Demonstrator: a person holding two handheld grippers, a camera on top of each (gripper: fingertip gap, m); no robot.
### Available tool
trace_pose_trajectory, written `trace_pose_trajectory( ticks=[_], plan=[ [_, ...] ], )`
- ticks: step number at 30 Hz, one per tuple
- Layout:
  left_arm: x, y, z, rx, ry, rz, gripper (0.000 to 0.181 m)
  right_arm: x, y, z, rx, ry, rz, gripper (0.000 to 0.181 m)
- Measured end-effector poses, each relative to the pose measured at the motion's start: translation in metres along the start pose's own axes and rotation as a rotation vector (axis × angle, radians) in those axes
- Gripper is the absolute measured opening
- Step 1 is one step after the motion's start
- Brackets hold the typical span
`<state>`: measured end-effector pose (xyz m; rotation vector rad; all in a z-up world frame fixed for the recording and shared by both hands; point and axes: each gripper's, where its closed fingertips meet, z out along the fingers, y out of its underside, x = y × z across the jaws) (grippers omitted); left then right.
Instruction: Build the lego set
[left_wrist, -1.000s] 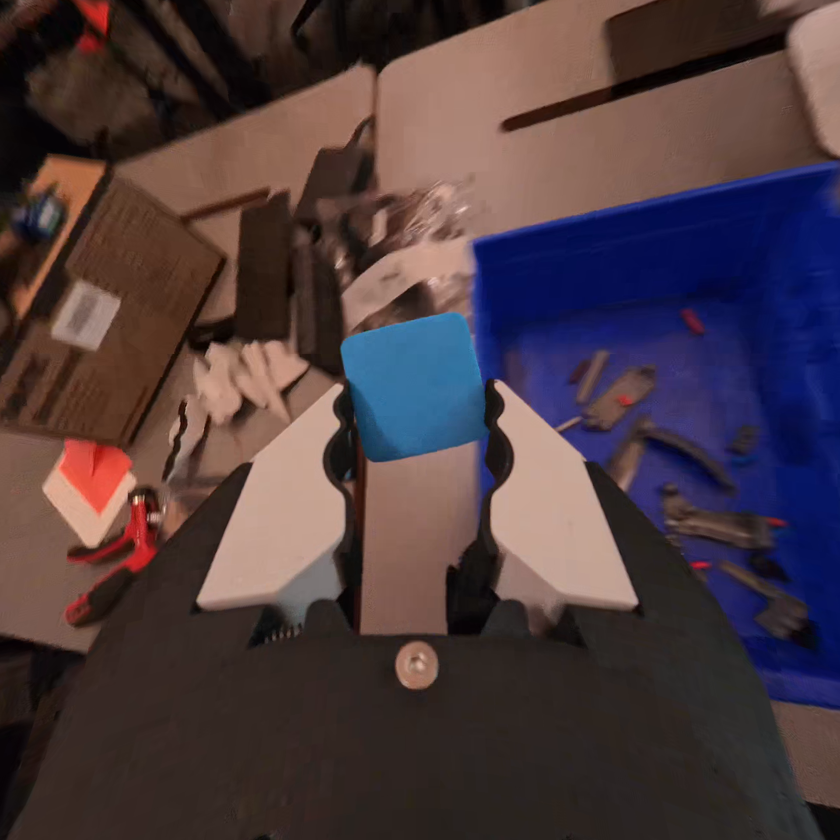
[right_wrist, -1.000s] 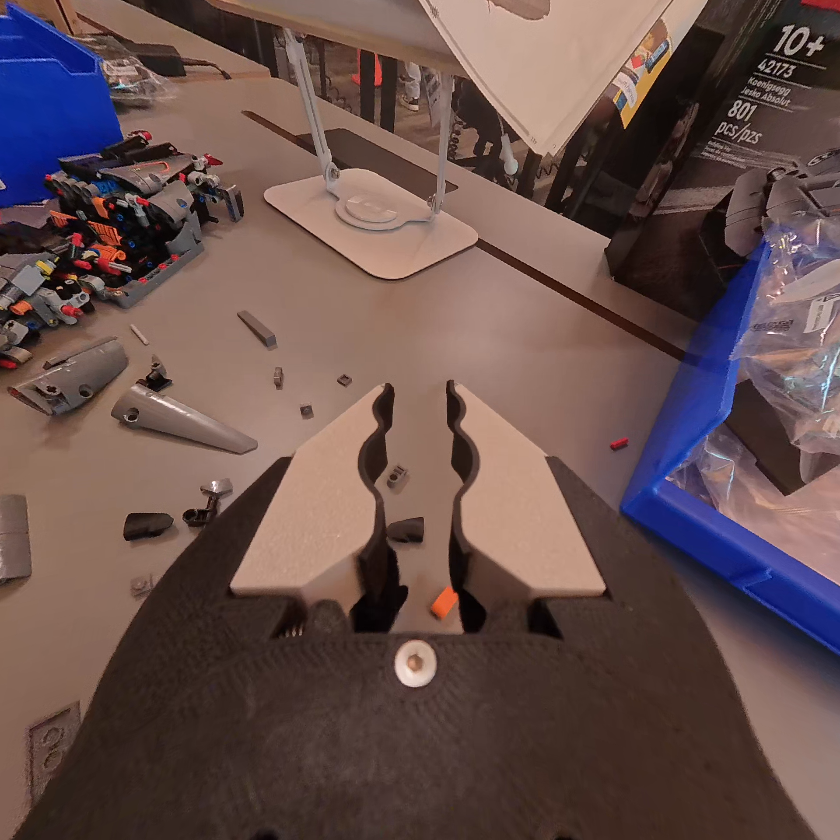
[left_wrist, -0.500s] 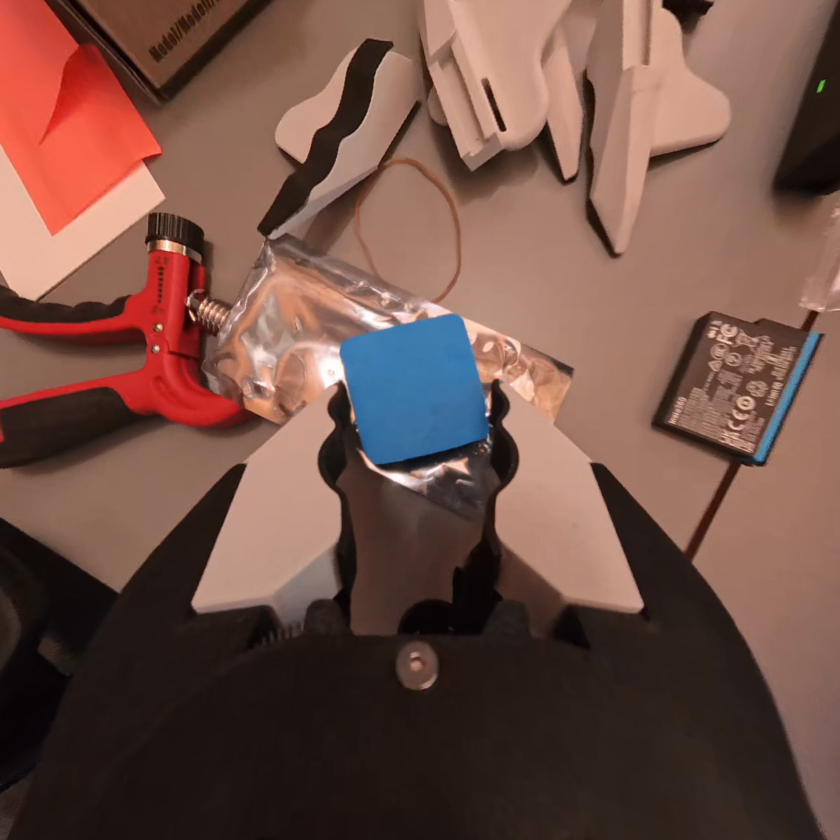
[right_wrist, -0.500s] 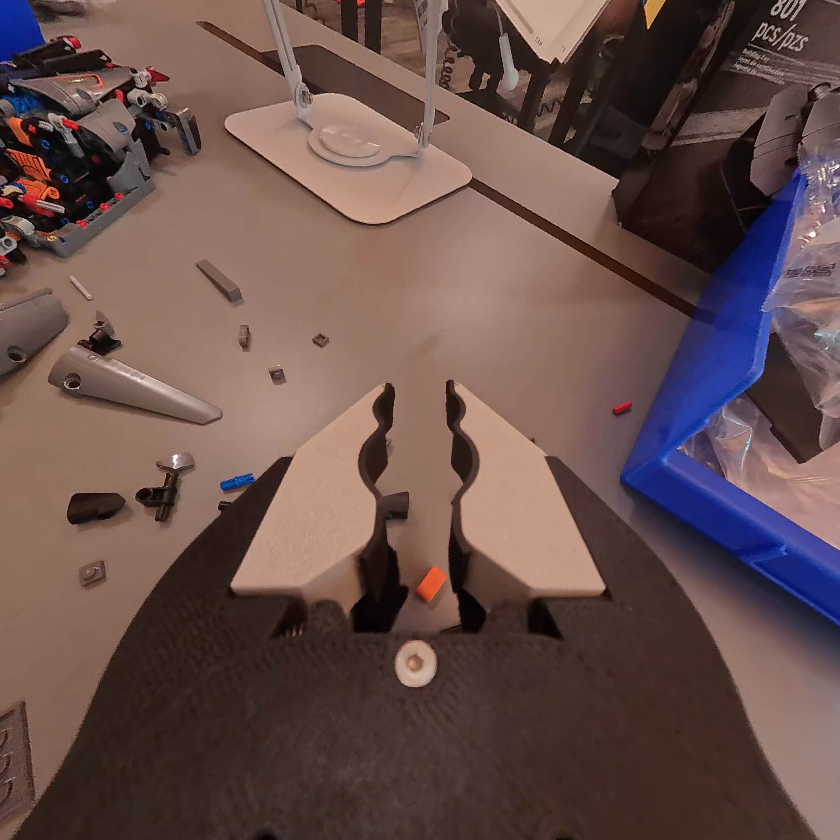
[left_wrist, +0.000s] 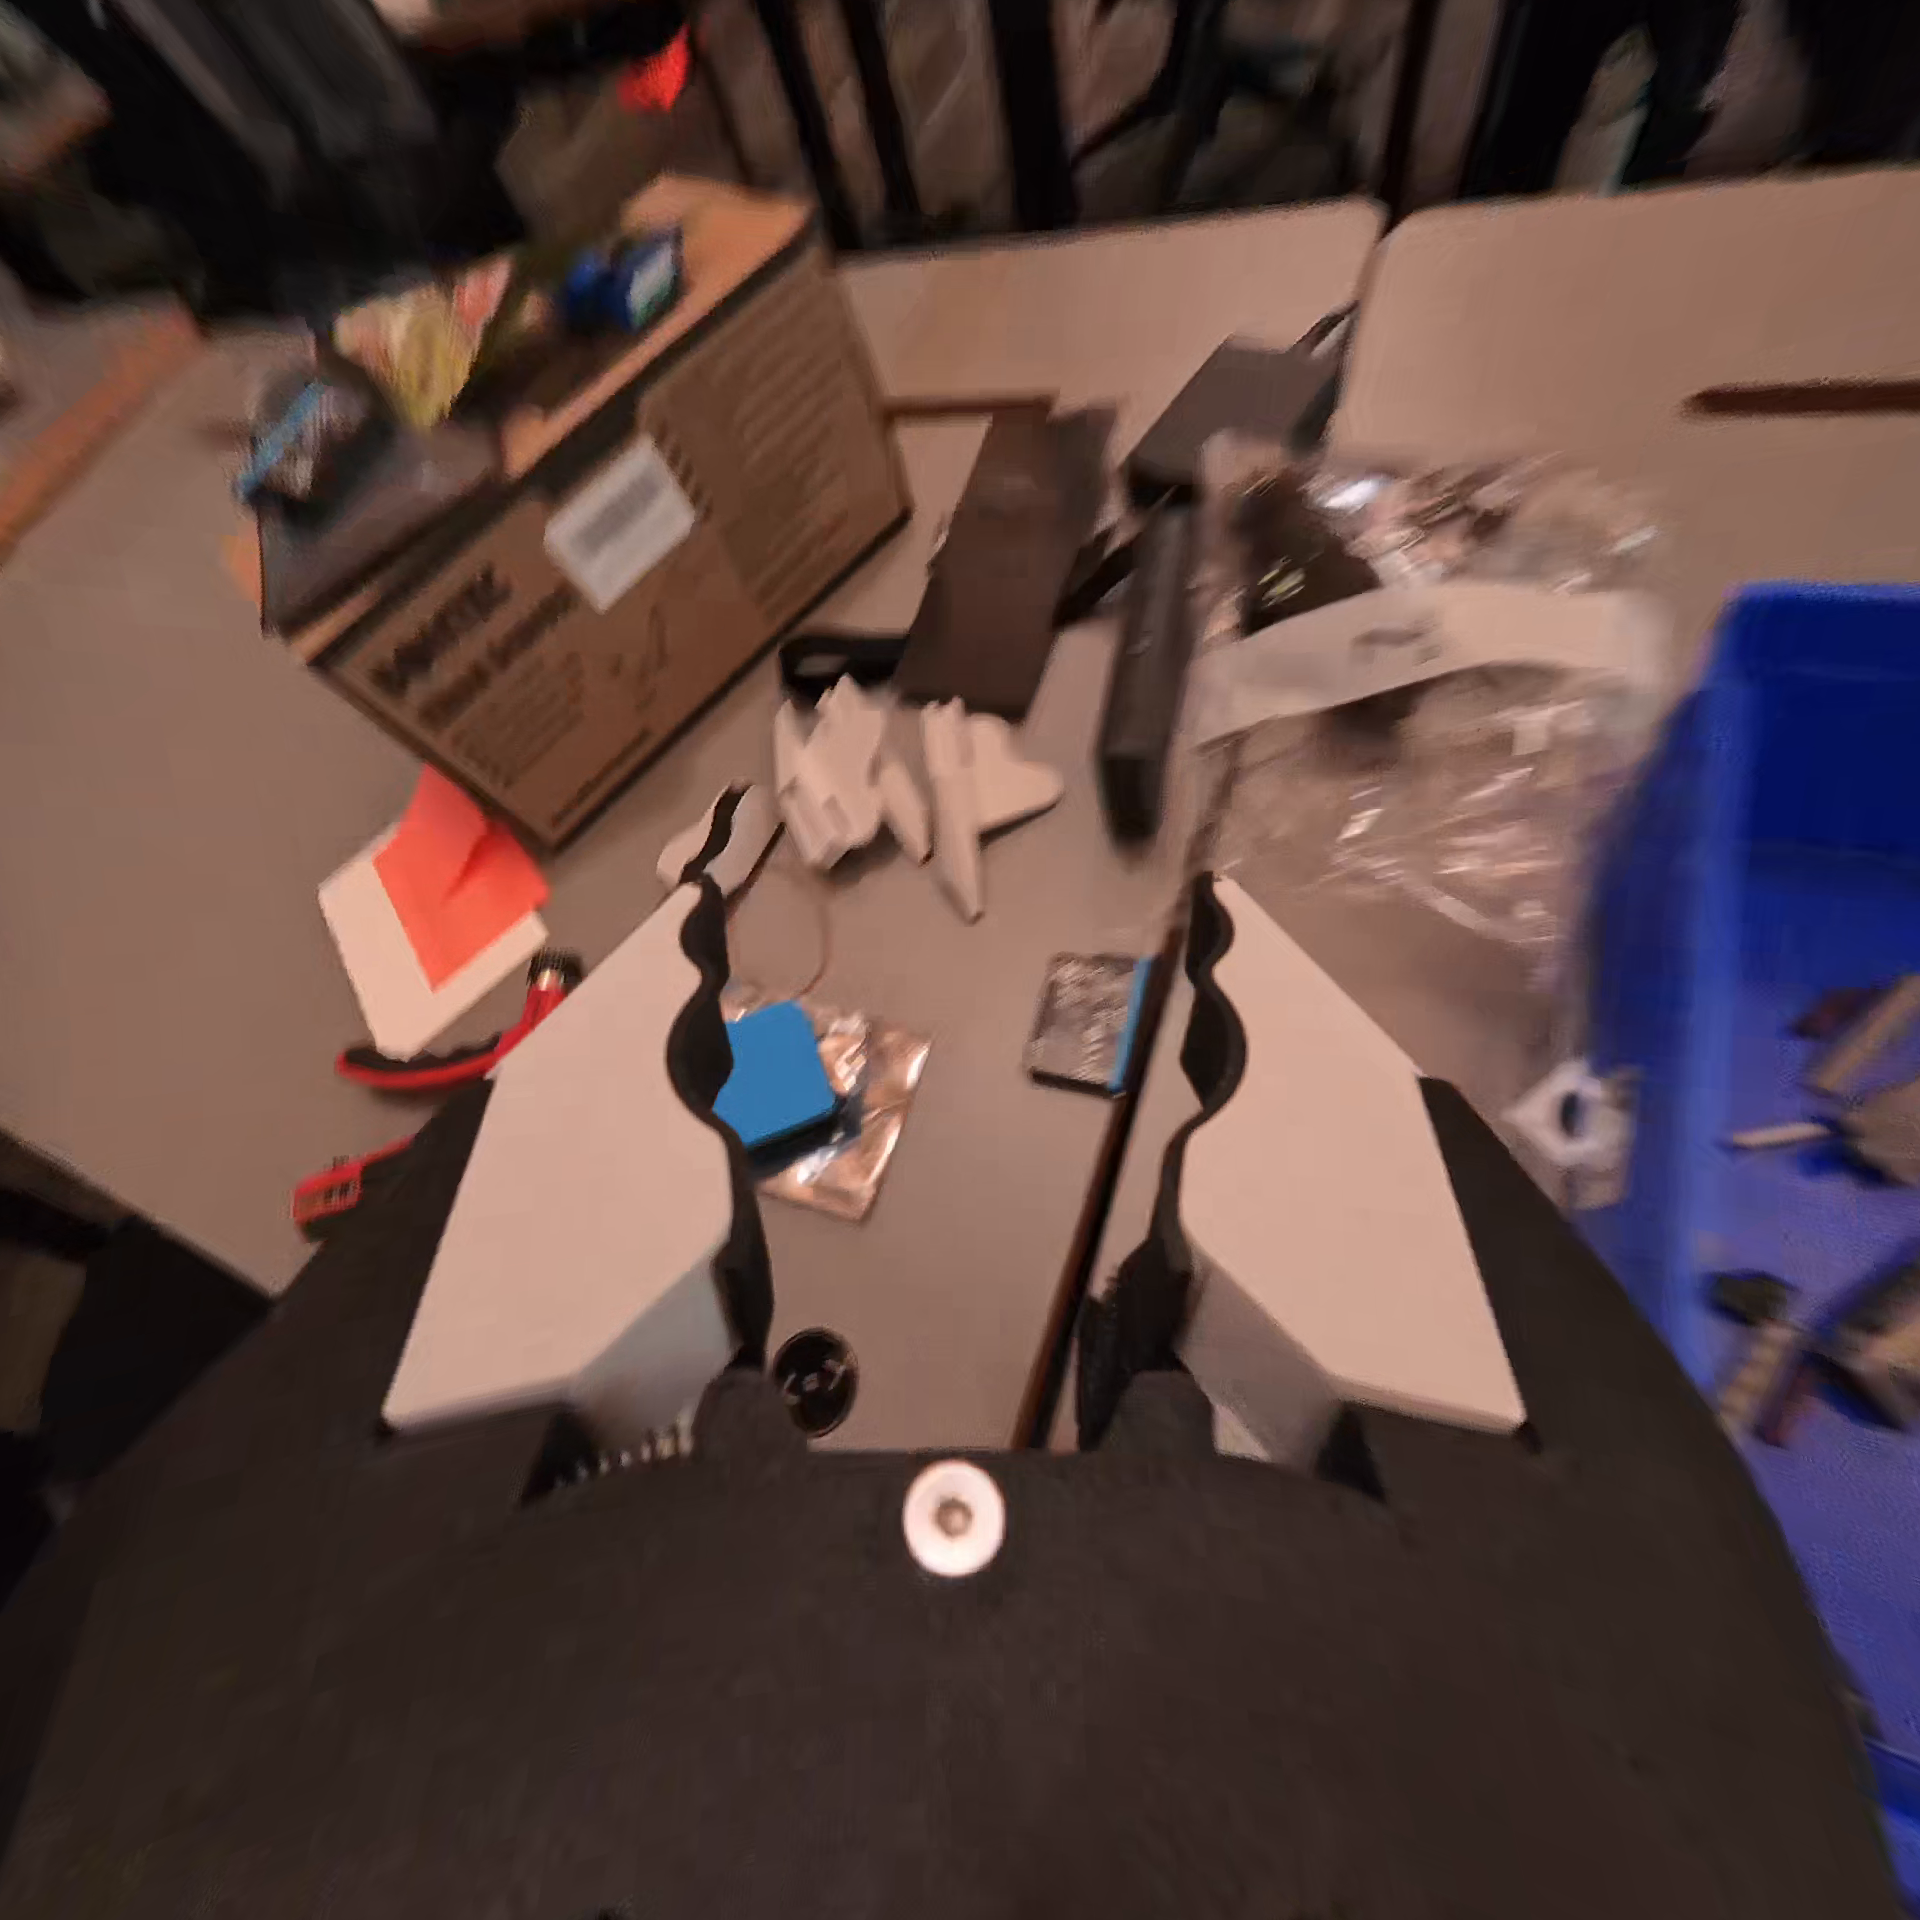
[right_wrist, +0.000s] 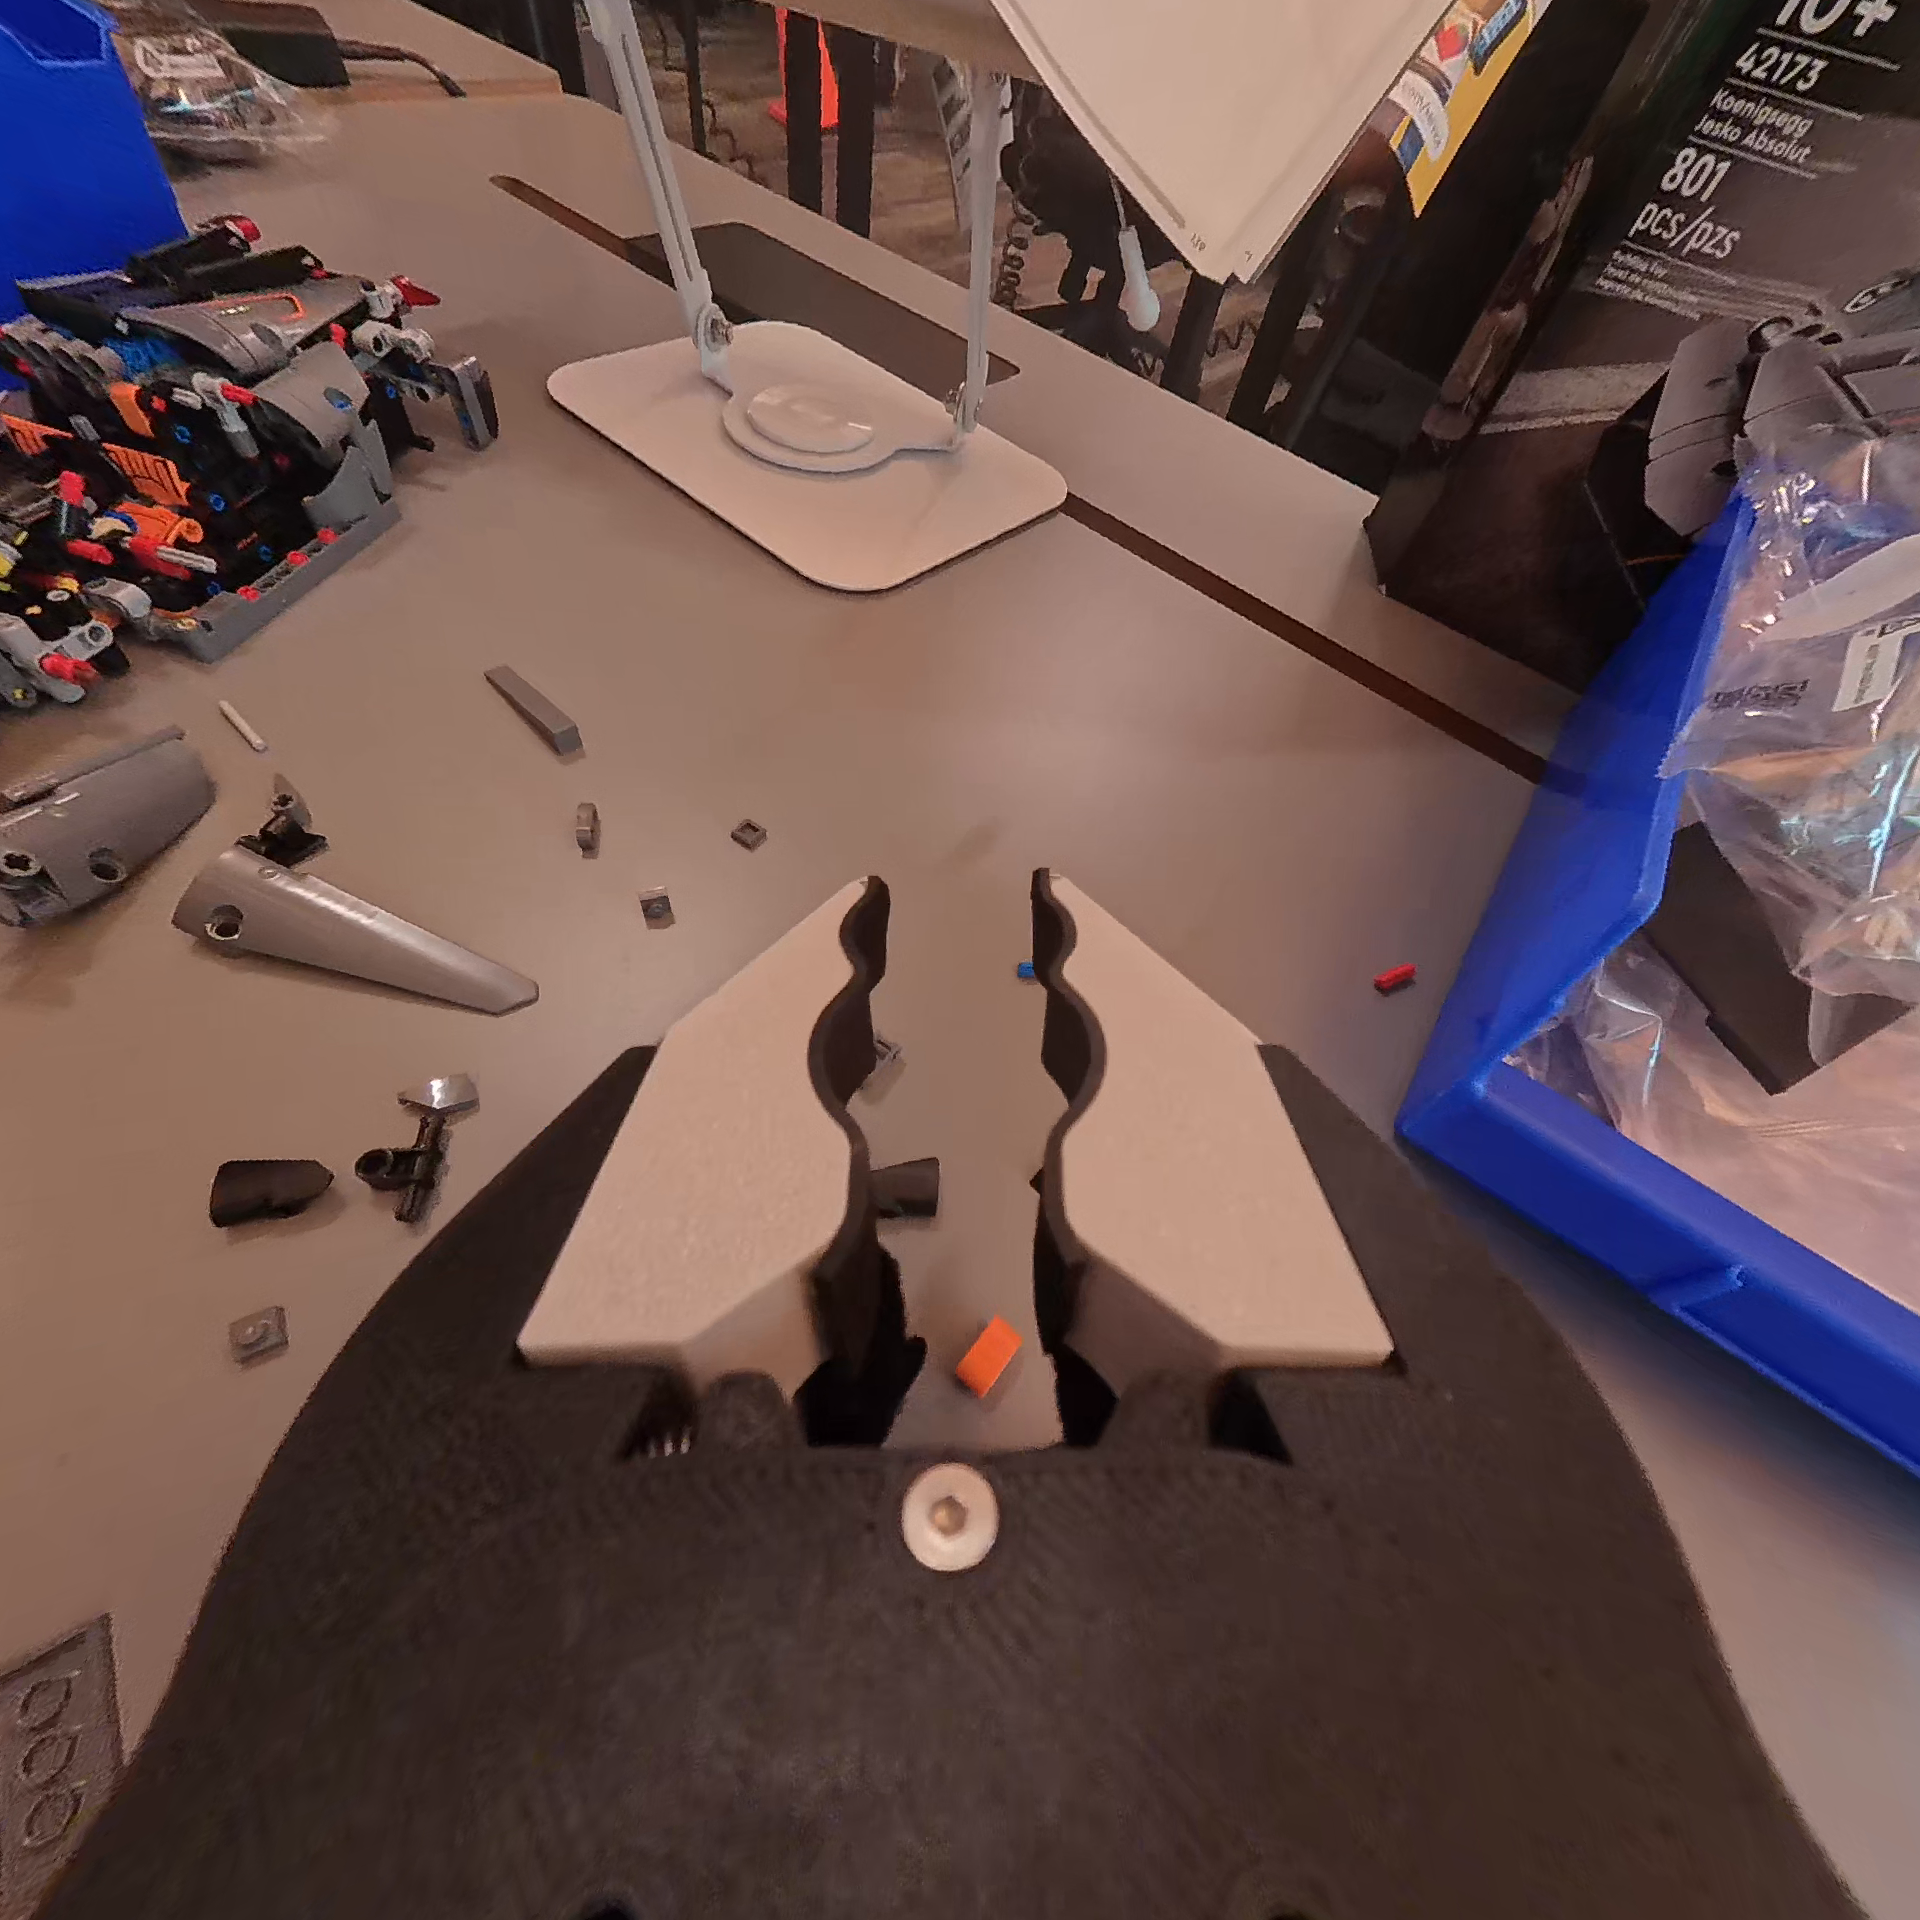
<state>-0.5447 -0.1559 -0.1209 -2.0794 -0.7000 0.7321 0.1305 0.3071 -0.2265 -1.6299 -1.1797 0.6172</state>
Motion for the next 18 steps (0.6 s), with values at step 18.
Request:
trace_pose_trajectory(
  ticks=[18],
  plan=[
    [0.459,-0.057,-0.172,0.427,0.865,0.551,0.023,-0.023,-0.036,-0.043,-0.059,0.099,-0.064,0.038]
  ],
)
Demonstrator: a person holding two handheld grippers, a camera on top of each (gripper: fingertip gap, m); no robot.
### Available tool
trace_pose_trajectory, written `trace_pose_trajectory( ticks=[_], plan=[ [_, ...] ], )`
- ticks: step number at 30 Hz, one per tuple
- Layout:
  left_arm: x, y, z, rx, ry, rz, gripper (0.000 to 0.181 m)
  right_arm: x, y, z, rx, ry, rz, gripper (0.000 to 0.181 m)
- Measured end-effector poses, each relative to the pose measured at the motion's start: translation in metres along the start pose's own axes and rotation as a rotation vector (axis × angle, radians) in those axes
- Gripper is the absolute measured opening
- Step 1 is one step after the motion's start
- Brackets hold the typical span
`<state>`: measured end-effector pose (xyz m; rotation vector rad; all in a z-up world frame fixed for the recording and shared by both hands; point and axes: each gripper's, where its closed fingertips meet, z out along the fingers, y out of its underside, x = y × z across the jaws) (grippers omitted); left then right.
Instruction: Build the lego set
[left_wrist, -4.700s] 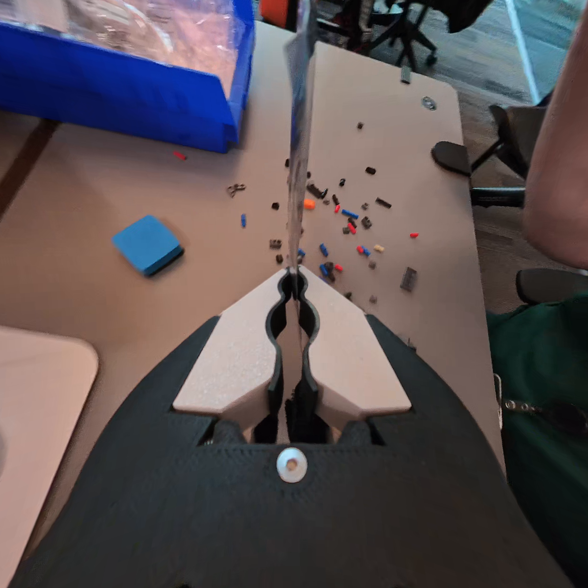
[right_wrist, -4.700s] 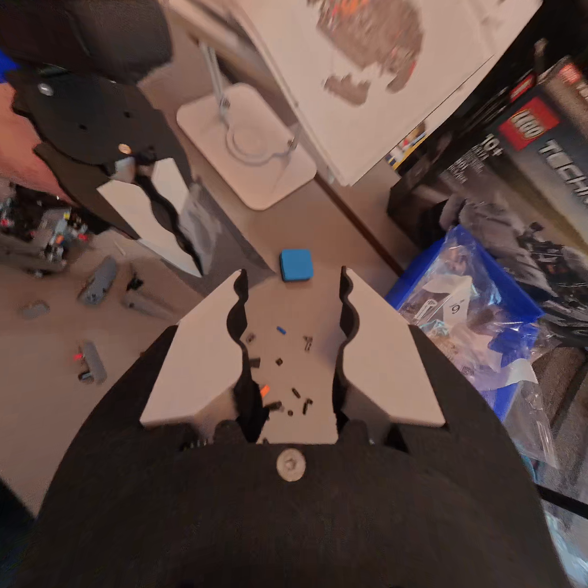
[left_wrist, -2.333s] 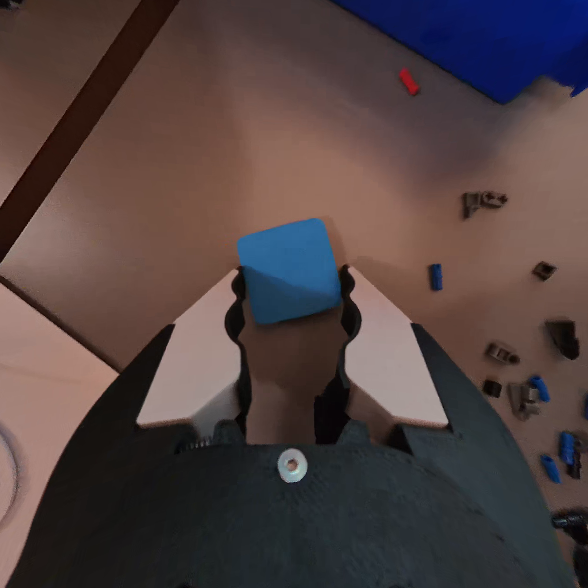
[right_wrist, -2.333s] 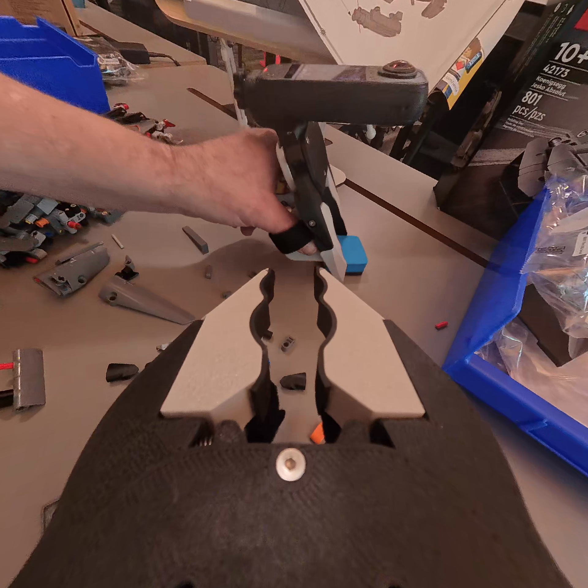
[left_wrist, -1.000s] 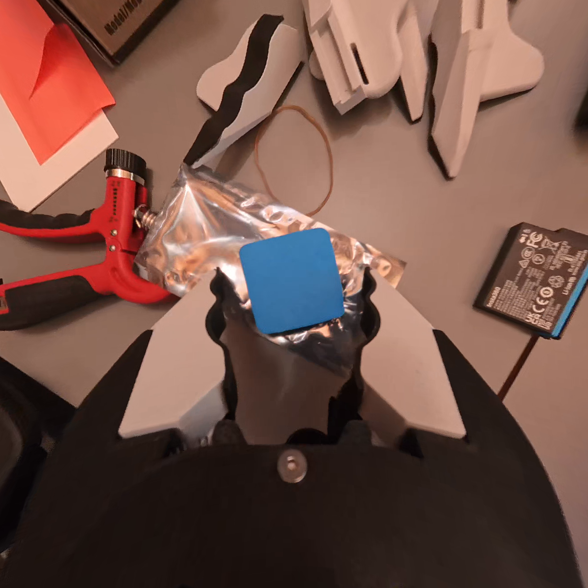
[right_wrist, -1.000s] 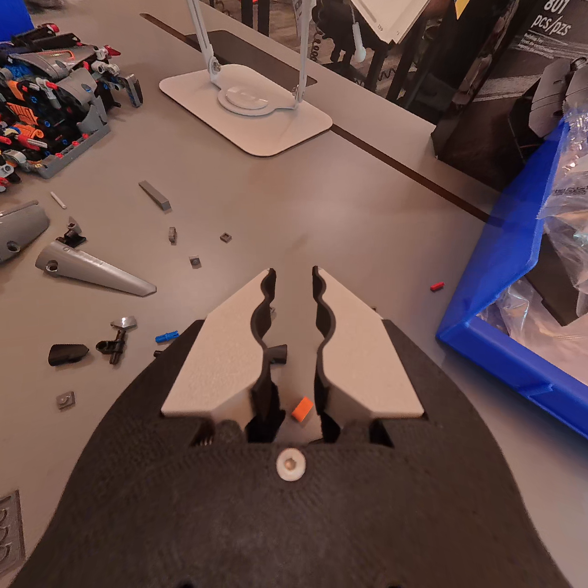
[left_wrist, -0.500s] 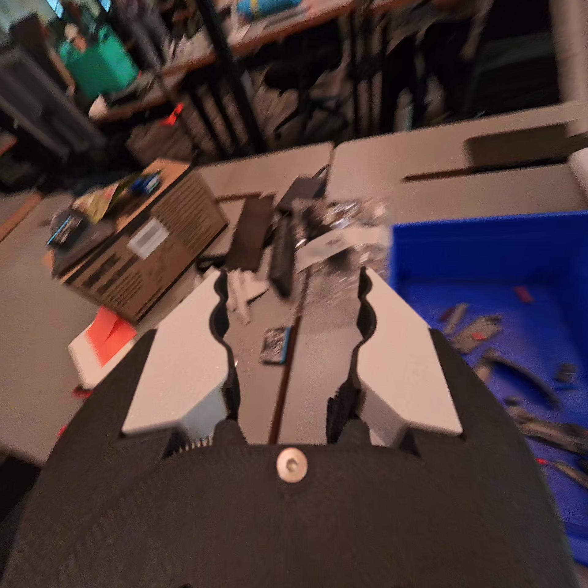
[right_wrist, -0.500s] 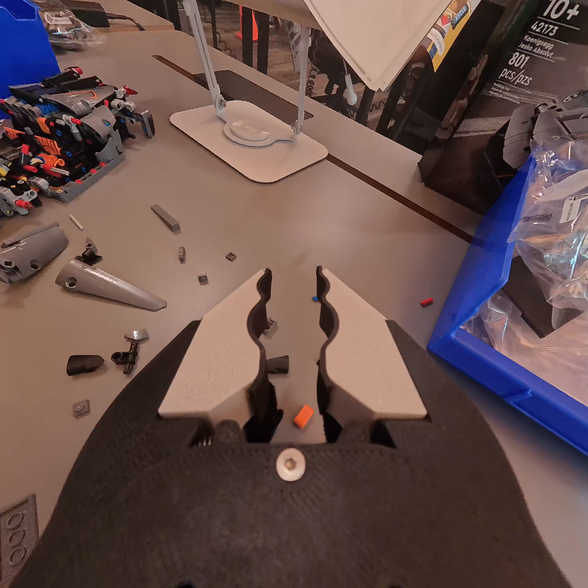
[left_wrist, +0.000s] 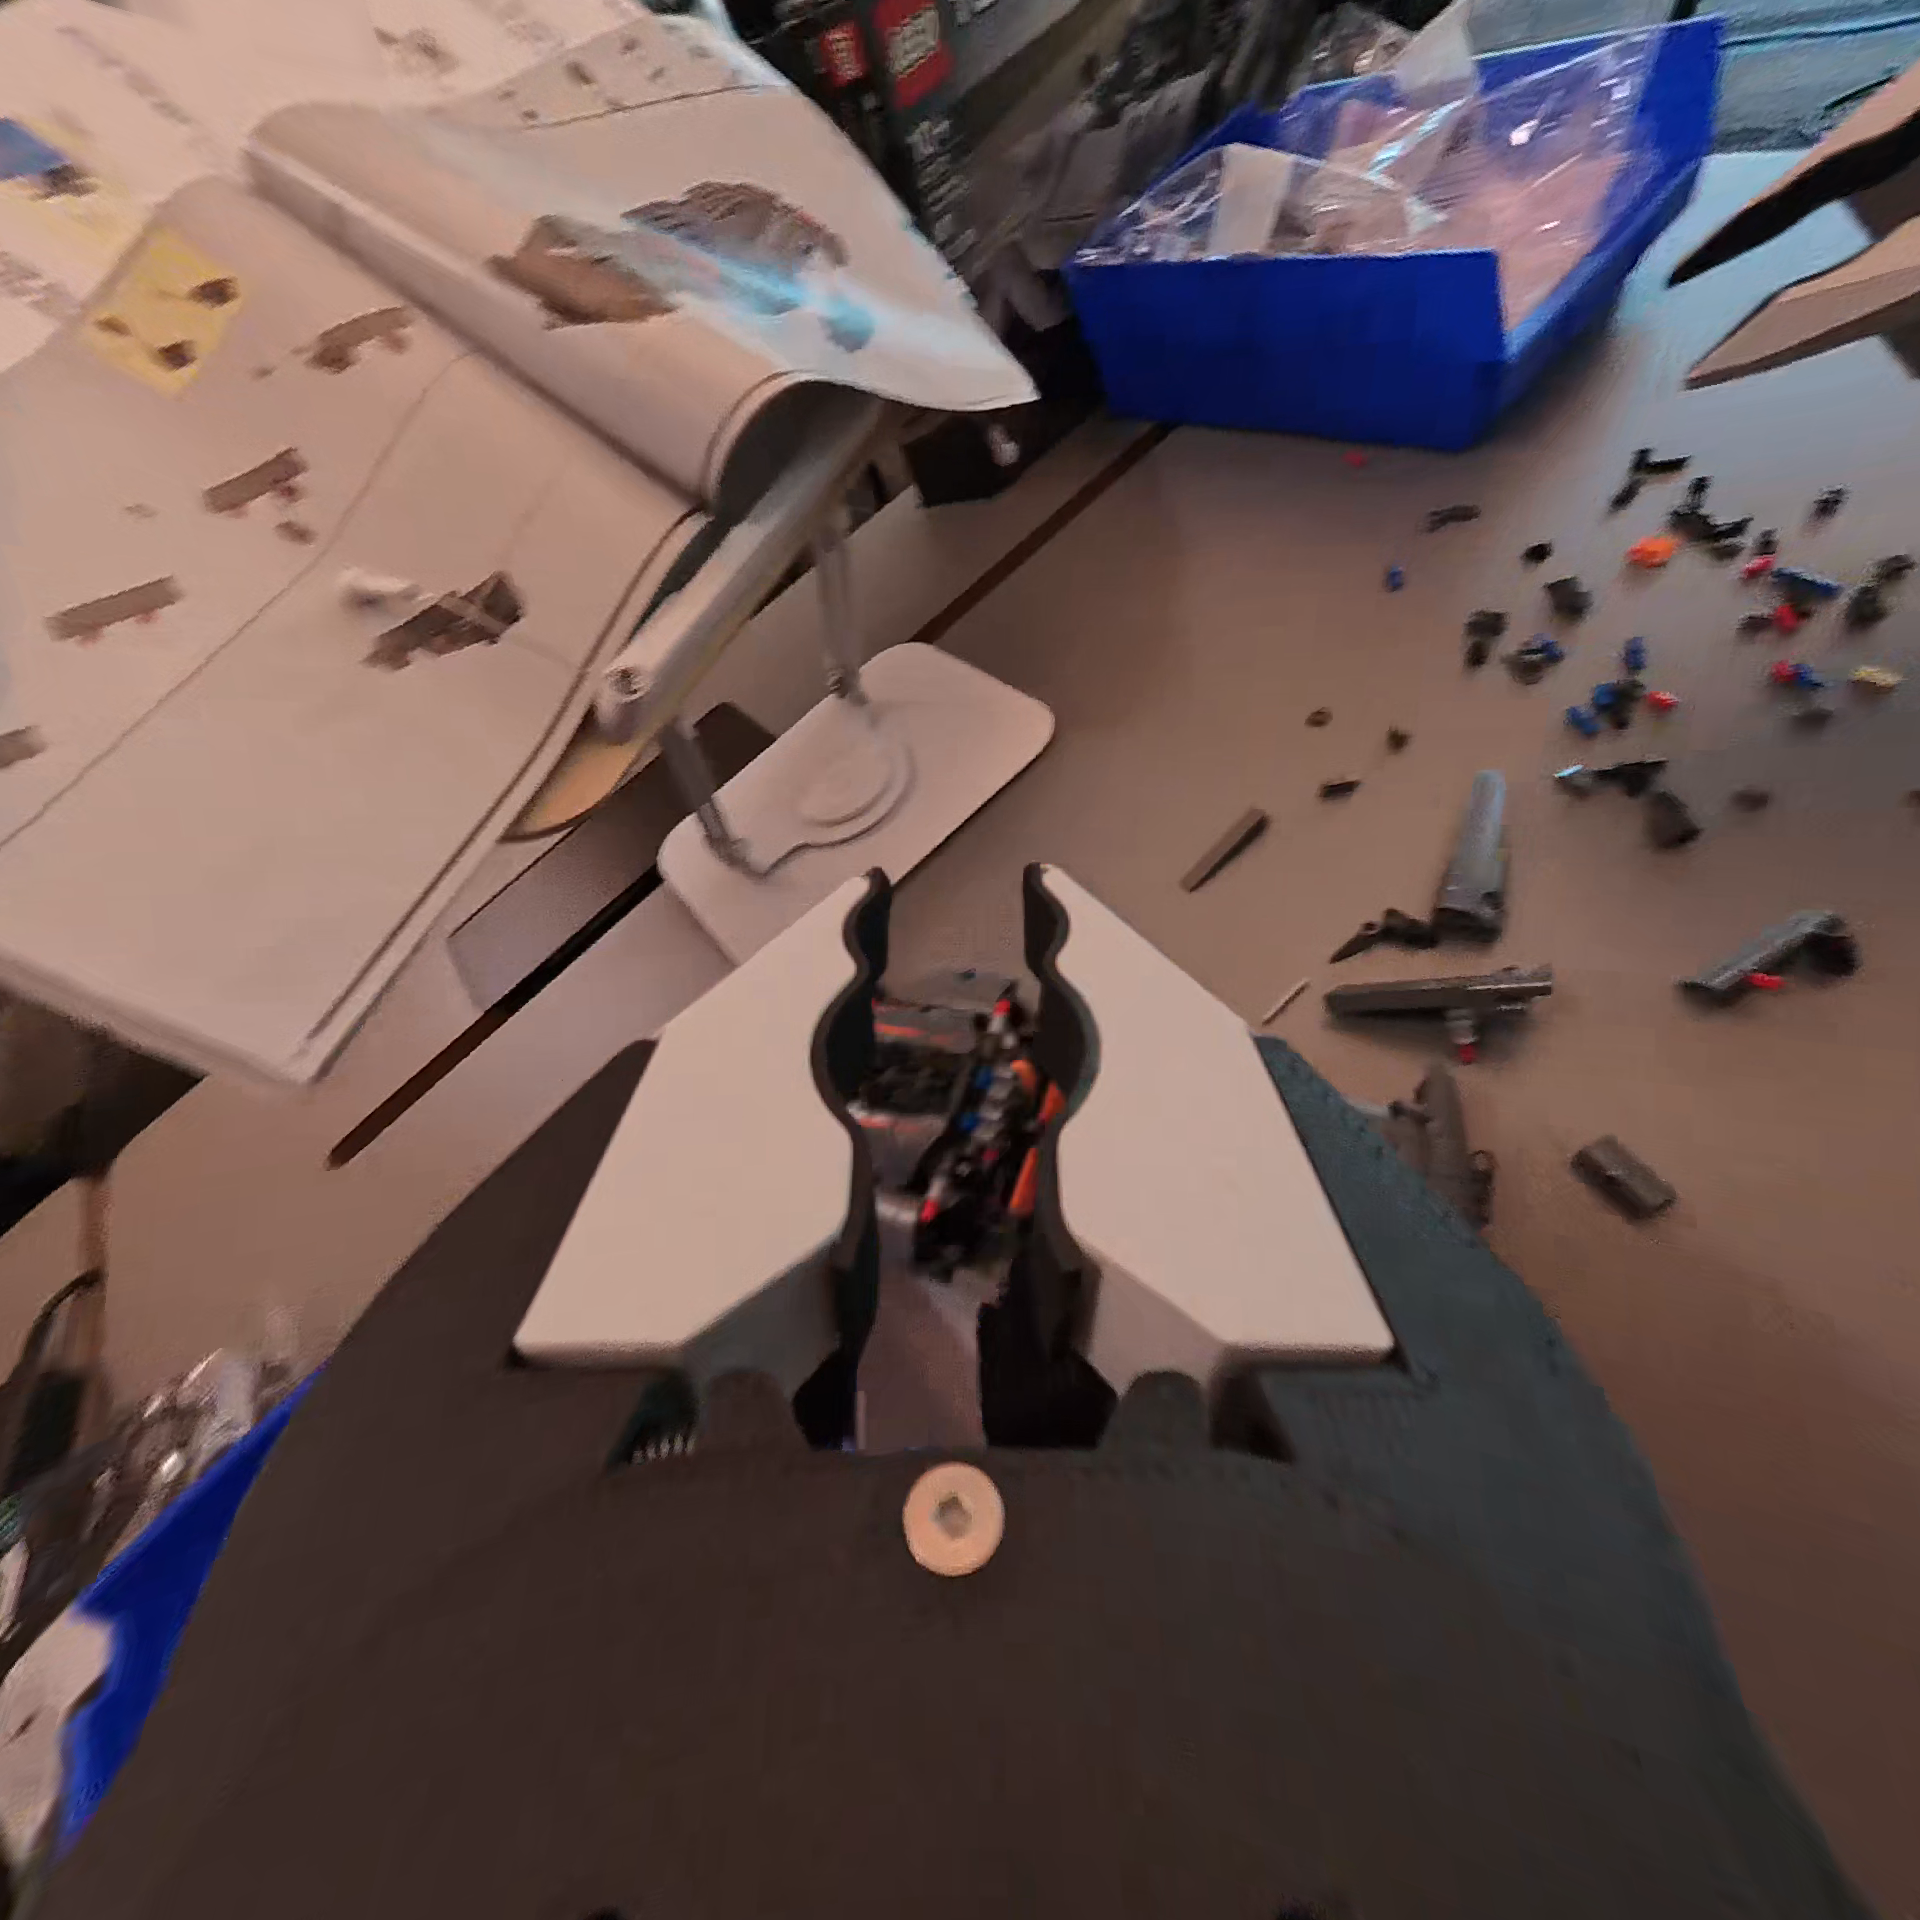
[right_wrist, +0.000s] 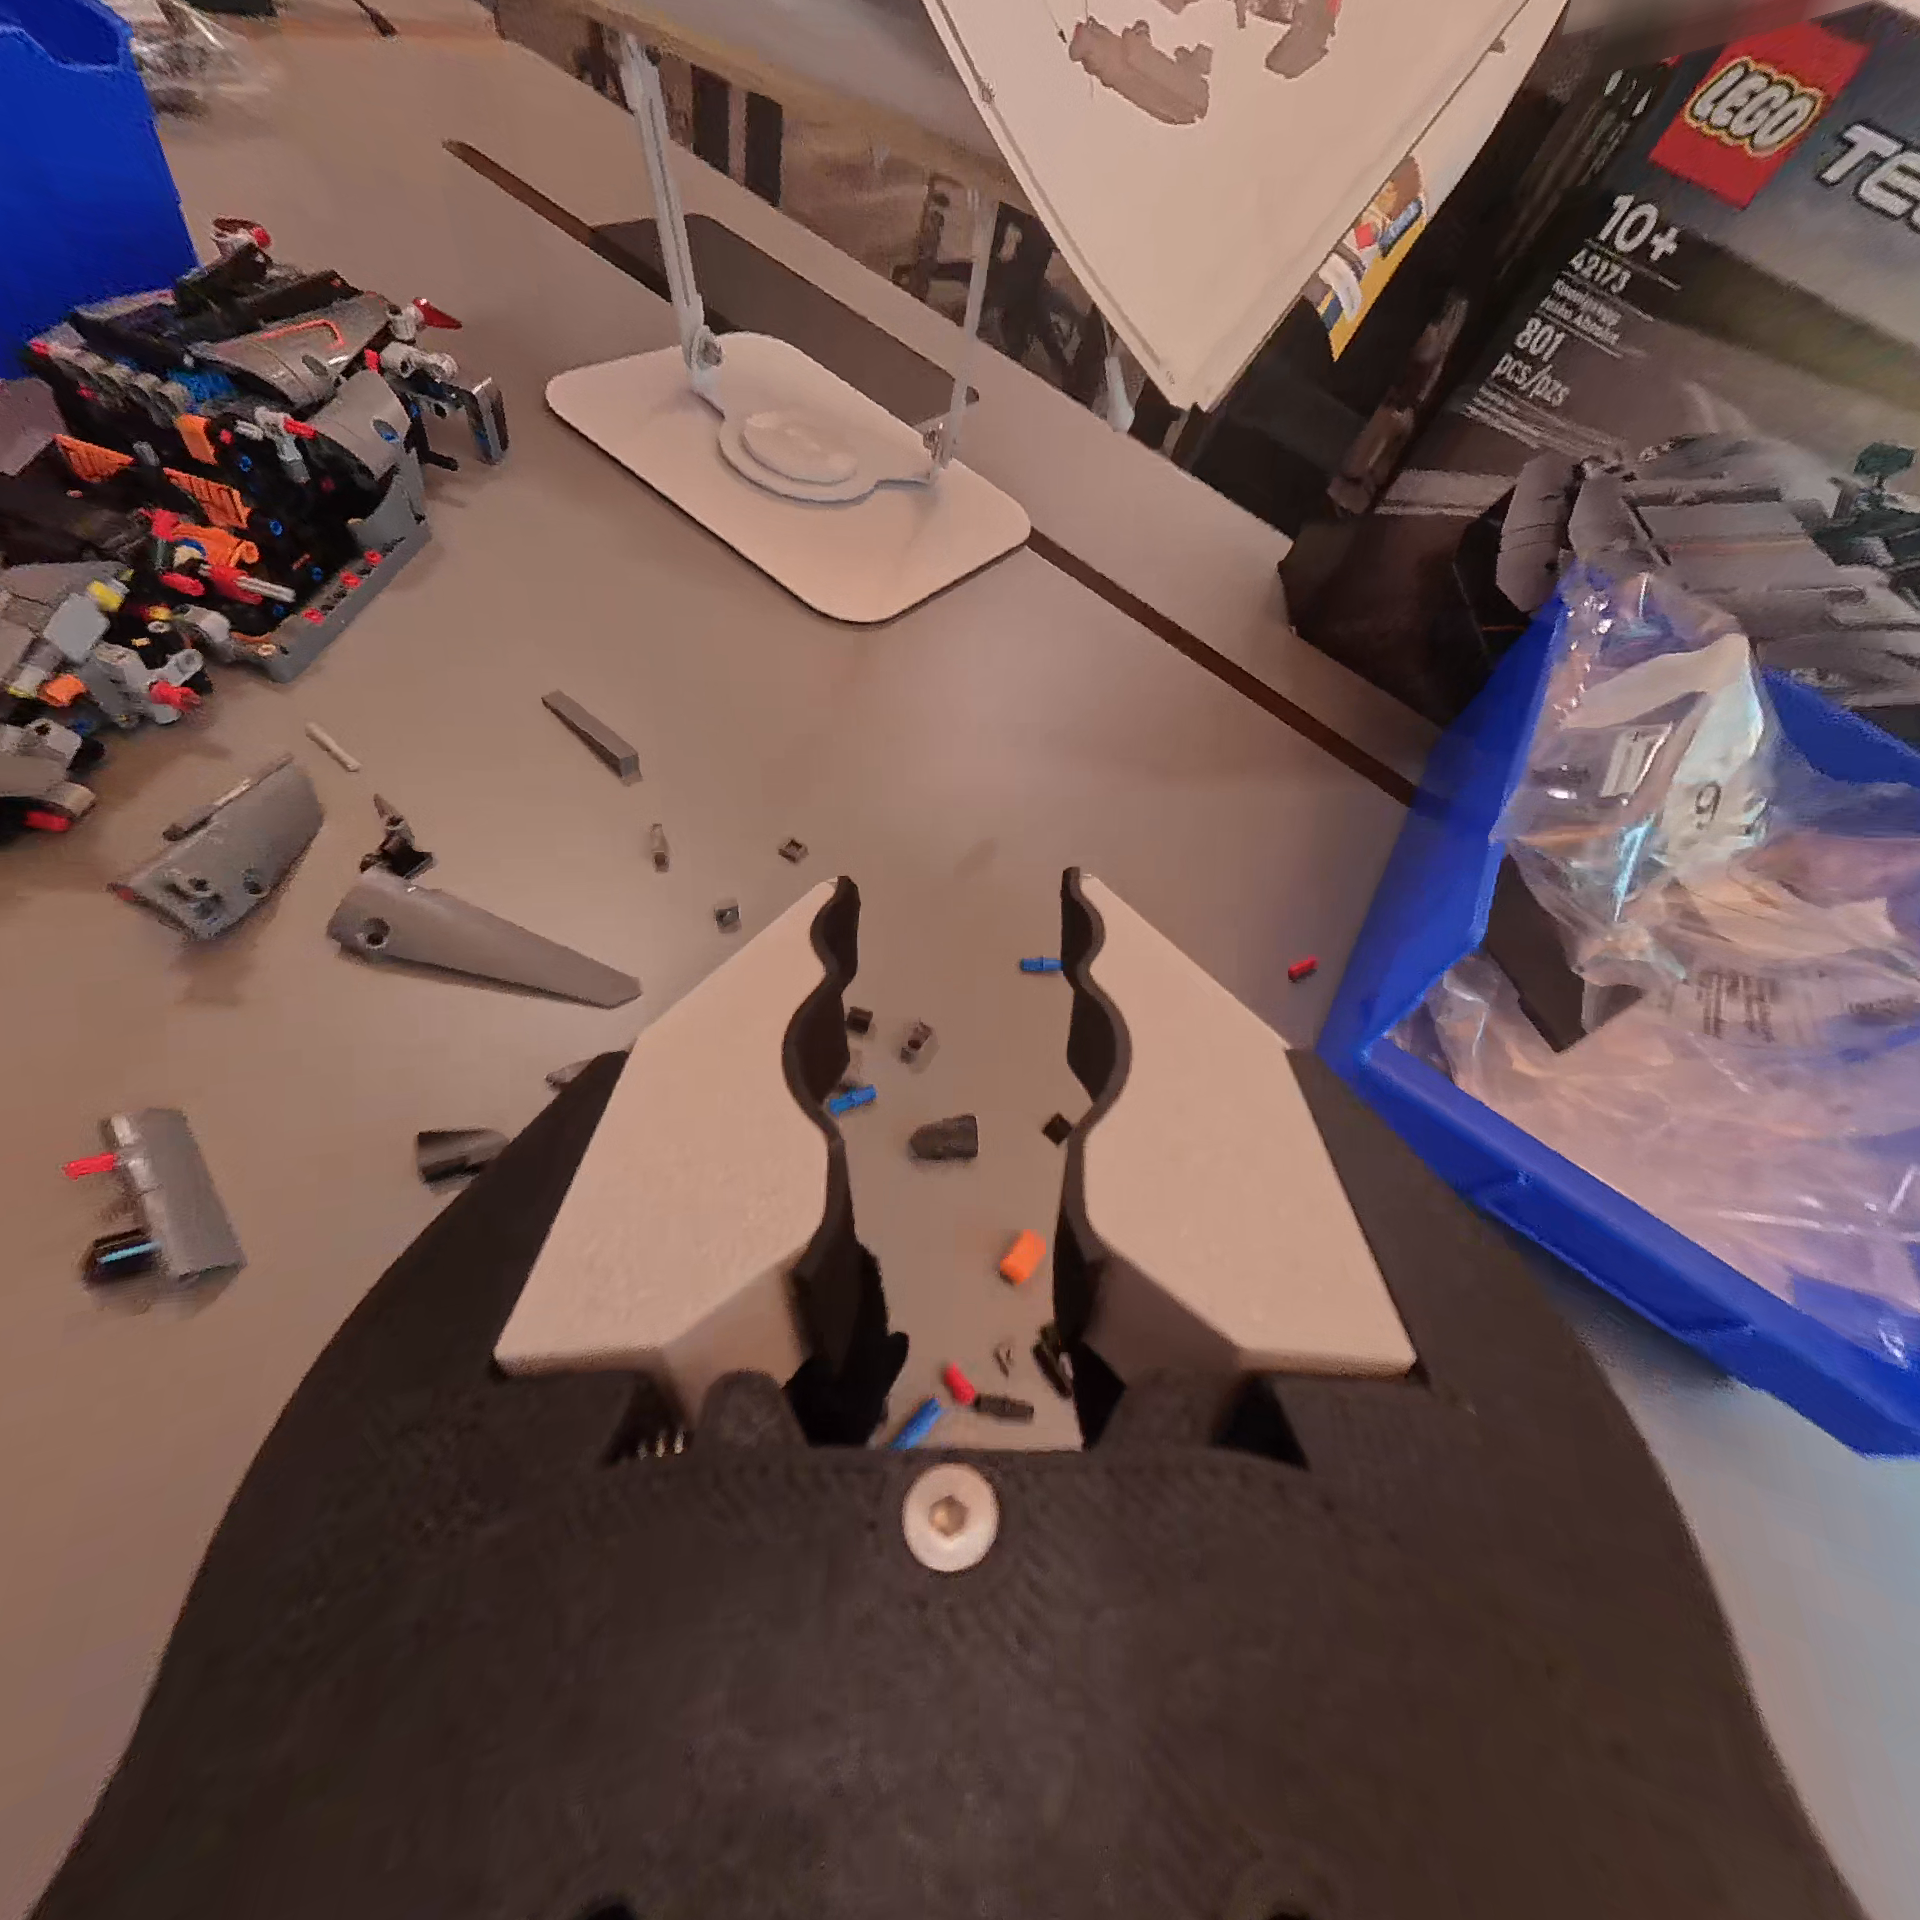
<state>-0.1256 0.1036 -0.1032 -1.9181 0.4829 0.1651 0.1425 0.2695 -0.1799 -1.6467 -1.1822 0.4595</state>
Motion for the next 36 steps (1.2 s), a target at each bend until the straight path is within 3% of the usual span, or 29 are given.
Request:
trace_pose_trajectory(
  ticks=[8,12,15,22,28,36],
  plan=[
    [0.1,-0.039,0.079,0.106,0.297,0.026,0.029,0.004,0.0,-0.05,-0.203,0.007,0.023,0.023],
    [0.126,-0.039,0.118,0.095,0.38,0.027,0.03,-0.003,0.031,-0.05,-0.36,-0.061,0.067,0.023],
    [0.121,-0.032,0.138,0.083,0.347,0.032,0.029,-0.004,0.054,-0.042,-0.437,-0.069,0.102,0.023],
    [0.115,-0.025,0.146,0.121,0.314,0.045,0.025,-0.004,0.071,-0.009,-0.46,-0.13,0.146,0.025],
    [0.109,-0.027,0.142,0.182,0.336,-0.033,0.021,-0.016,0.076,0.044,-0.45,-0.216,0.186,0.018],
    [0.113,-0.025,0.144,0.178,0.368,-0.045,0.021,-0.014,0.098,0.077,-0.546,-0.176,0.192,0.022]
  ],
)
